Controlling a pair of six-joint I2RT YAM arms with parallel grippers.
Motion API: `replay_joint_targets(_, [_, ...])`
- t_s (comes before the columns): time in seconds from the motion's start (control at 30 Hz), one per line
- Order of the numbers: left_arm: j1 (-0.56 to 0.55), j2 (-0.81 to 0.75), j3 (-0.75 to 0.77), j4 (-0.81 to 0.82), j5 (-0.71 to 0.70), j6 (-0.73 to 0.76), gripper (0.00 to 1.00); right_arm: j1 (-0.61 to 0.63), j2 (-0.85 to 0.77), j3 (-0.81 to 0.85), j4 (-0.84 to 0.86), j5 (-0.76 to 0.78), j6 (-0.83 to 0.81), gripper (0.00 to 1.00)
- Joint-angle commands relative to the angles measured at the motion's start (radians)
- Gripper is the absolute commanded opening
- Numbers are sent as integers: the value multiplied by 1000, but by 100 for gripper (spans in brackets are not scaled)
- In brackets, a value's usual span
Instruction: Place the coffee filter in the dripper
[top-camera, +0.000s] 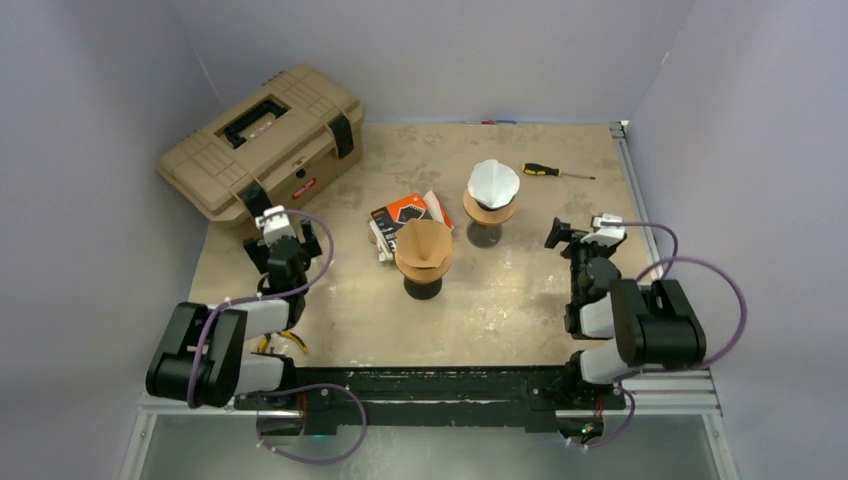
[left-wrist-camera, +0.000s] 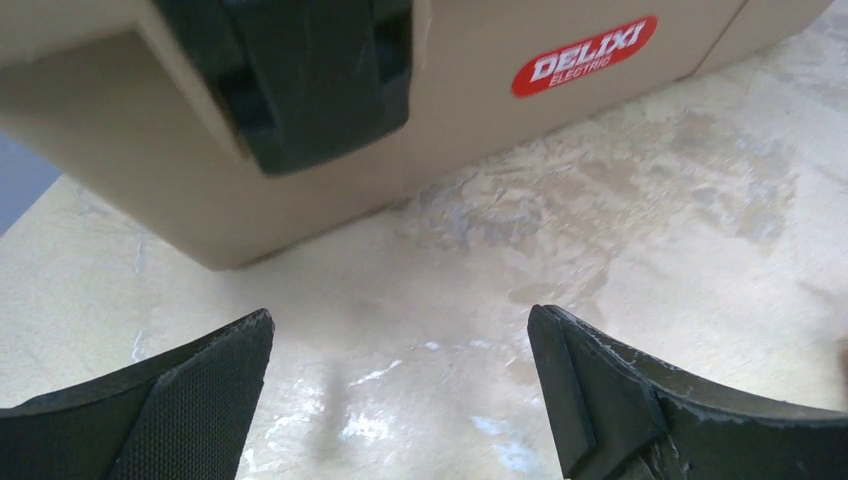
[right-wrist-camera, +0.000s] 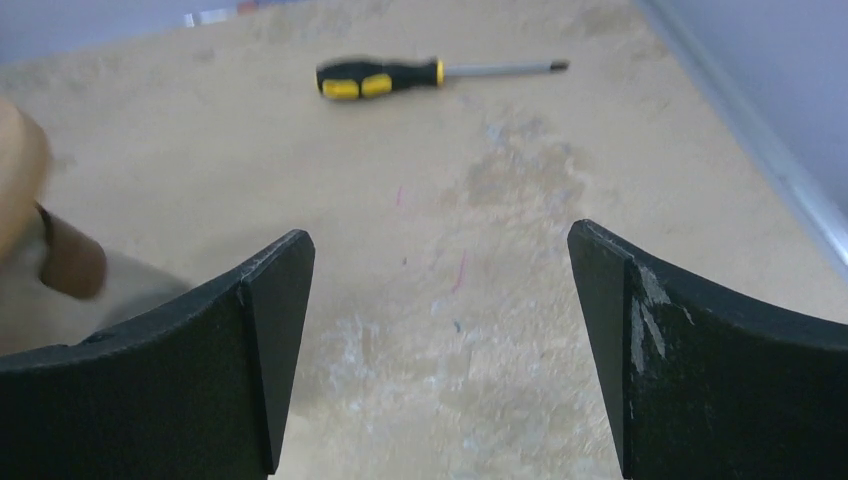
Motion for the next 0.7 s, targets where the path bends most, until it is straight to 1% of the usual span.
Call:
replay_joint_targets(0.0, [8,120,-156,606,-13,148,98,10,161,-21,394,-136,-81,99])
replay_joint_targets(0.07, [8,212,-194,791,23,174,97,12,118,-3,292,-133,-95,99])
replay_joint_targets(0.1, [8,258,-203,858,37,185,97,13,109,17,244,-123,-92,99])
replay_joint_targets(0.2, [8,319,-177,862,58,187,98,13,134,64,200,-135,-92,99])
replay_joint_targets(0.23, [8,334,-171,859,72,194,99,14,120,79,136,-145,-98,99])
replay_joint_targets(0.27, [8,348,-173,870,92,201,99,13,115,88,113,-148,-101,99])
replay_joint_targets(0.37, [8,411,-192,971,114,219,99,13,130,91,138,-148,-101,99])
replay_joint_targets(0.4, [7,429,-193,999,122,231,99,14,126,99,109,-148,-102,99])
replay_joint_targets(0.43, [4,418,-189,976,134,235,99,13,126,113,83,-148,-102,99])
replay_joint_targets(0.5, [2,386,-162,868,162,238,99,13,137,174,-9,-145,-96,99])
replay_joint_targets(0.53, [2,394,-146,852,162,239,100,15,134,175,-26,-133,-97,99])
replay_joint_targets(0.57, [2,402,-128,837,140,239,99,17,129,164,-8,-143,-100,99])
replay_joint_targets(0.67, [2,388,-68,713,59,199,99,17,133,169,-12,-145,-102,99])
